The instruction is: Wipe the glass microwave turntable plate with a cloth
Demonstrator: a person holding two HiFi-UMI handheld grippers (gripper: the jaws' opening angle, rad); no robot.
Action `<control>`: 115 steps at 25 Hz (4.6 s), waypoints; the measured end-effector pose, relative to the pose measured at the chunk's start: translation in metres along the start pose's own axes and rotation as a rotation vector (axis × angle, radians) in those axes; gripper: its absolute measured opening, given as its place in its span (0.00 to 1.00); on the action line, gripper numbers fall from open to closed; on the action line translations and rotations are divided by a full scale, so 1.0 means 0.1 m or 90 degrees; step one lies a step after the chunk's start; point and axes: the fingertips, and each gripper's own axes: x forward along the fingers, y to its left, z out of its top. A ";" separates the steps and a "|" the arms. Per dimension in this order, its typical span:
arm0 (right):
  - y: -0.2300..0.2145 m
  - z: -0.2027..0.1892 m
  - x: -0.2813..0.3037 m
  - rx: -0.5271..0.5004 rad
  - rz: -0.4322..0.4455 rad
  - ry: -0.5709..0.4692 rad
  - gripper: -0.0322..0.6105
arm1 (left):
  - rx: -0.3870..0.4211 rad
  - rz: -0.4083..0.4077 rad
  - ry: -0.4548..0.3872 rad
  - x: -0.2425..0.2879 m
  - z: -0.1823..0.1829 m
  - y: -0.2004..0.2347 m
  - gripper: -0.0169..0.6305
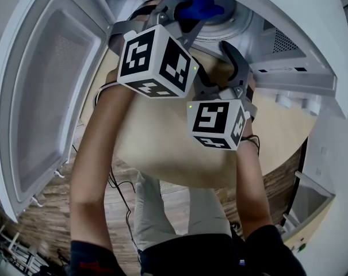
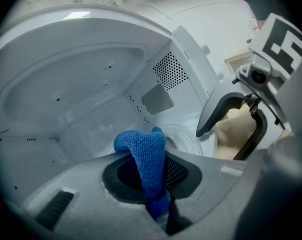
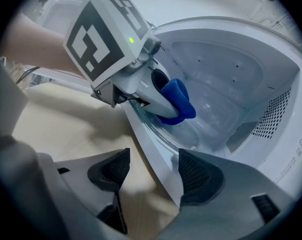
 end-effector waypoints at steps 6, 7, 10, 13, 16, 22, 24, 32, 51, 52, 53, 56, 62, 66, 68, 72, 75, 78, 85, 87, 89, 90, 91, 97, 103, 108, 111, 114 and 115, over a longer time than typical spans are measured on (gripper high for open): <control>0.00 0.00 0.00 0.000 0.000 -0.001 0.47 | 0.007 -0.025 -0.016 0.04 0.14 -0.14 0.11; 0.00 0.00 0.00 0.000 -0.001 -0.001 0.47 | 0.015 -0.035 -0.022 0.05 0.18 -0.20 0.11; 0.00 -0.01 0.00 0.000 -0.002 0.001 0.47 | 0.031 -0.059 -0.034 0.06 0.27 -0.33 0.11; -0.01 -0.01 0.00 -0.001 -0.004 0.003 0.47 | 0.027 -0.069 -0.037 0.06 0.29 -0.36 0.11; -0.01 -0.02 0.00 -0.002 -0.005 0.004 0.47 | 0.022 -0.071 -0.040 0.06 0.30 -0.36 0.11; -0.01 -0.01 0.00 -0.002 -0.004 0.004 0.47 | 0.027 -0.070 -0.036 0.07 0.28 -0.34 0.11; -0.01 -0.01 0.00 -0.002 -0.003 0.003 0.47 | 0.025 -0.068 -0.037 0.07 0.28 -0.34 0.11; 0.00 -0.01 0.00 -0.002 -0.004 0.004 0.47 | 0.026 -0.038 -0.020 0.02 0.15 -0.22 0.11; 0.00 -0.01 0.00 -0.002 -0.002 0.003 0.47 | -0.013 0.047 0.026 -0.10 -0.18 0.17 0.11; 0.00 -0.01 0.00 -0.004 -0.002 0.003 0.47 | -0.015 0.053 0.031 -0.11 -0.19 0.19 0.11; 0.00 -0.02 0.00 -0.005 -0.001 0.003 0.47 | -0.016 0.058 0.034 -0.12 -0.21 0.21 0.11; 0.00 -0.02 0.00 -0.008 -0.001 0.005 0.47 | -0.016 0.072 0.044 -0.14 -0.24 0.24 0.11; 0.00 -0.02 0.00 -0.009 -0.001 0.007 0.47 | -0.041 0.088 0.032 -0.17 -0.25 0.27 0.11; 0.00 -0.02 0.01 -0.008 -0.001 0.007 0.47 | -0.042 0.086 0.031 -0.17 -0.25 0.27 0.11; 0.00 -0.02 0.01 -0.009 -0.002 0.007 0.47 | -0.045 0.084 0.030 -0.16 -0.25 0.27 0.11; 0.00 -0.02 0.01 -0.009 -0.002 0.007 0.47 | -0.057 0.076 0.031 -0.15 -0.26 0.28 0.11; 0.00 -0.02 0.01 -0.009 -0.001 0.007 0.47 | -0.055 0.075 0.035 -0.13 -0.26 0.28 0.11; 0.00 -0.01 0.01 -0.009 -0.001 0.007 0.47 | -0.060 0.076 0.031 -0.12 -0.24 0.28 0.11; 0.00 -0.02 0.01 -0.009 -0.002 0.007 0.47 | -0.058 0.062 0.025 -0.06 -0.17 0.20 0.11; 0.01 -0.02 0.01 -0.009 -0.001 0.007 0.47 | -0.054 0.058 0.025 -0.05 -0.14 0.18 0.11; 0.01 -0.01 0.01 -0.009 -0.001 0.007 0.47 | -0.047 0.054 0.027 -0.03 -0.12 0.15 0.11; 0.01 -0.01 0.01 -0.009 -0.001 0.007 0.47 | -0.045 0.051 0.028 -0.02 -0.11 0.14 0.11; 0.01 -0.01 0.01 -0.009 0.000 0.007 0.47 | -0.044 0.048 0.029 -0.02 -0.11 0.13 0.11; 0.01 -0.02 0.01 -0.009 -0.001 0.007 0.47 | -0.037 0.034 0.029 0.00 -0.06 0.07 0.11; 0.01 -0.02 0.01 -0.009 0.000 0.006 0.47 | -0.030 -0.009 0.003 0.03 0.09 -0.09 0.11; 0.01 -0.02 0.01 -0.008 0.000 0.006 0.47 | -0.040 -0.036 -0.019 0.06 0.19 -0.20 0.11; 0.00 -0.02 0.01 -0.010 -0.002 0.007 0.47 | -0.045 -0.038 -0.022 0.06 0.21 -0.22 0.11; 0.00 -0.03 0.01 -0.011 -0.004 0.009 0.47 | -0.051 -0.042 -0.029 0.04 0.24 -0.24 0.11; -0.01 -0.03 0.01 -0.011 -0.005 0.009 0.47 | -0.053 -0.044 -0.033 0.04 0.25 -0.25 0.11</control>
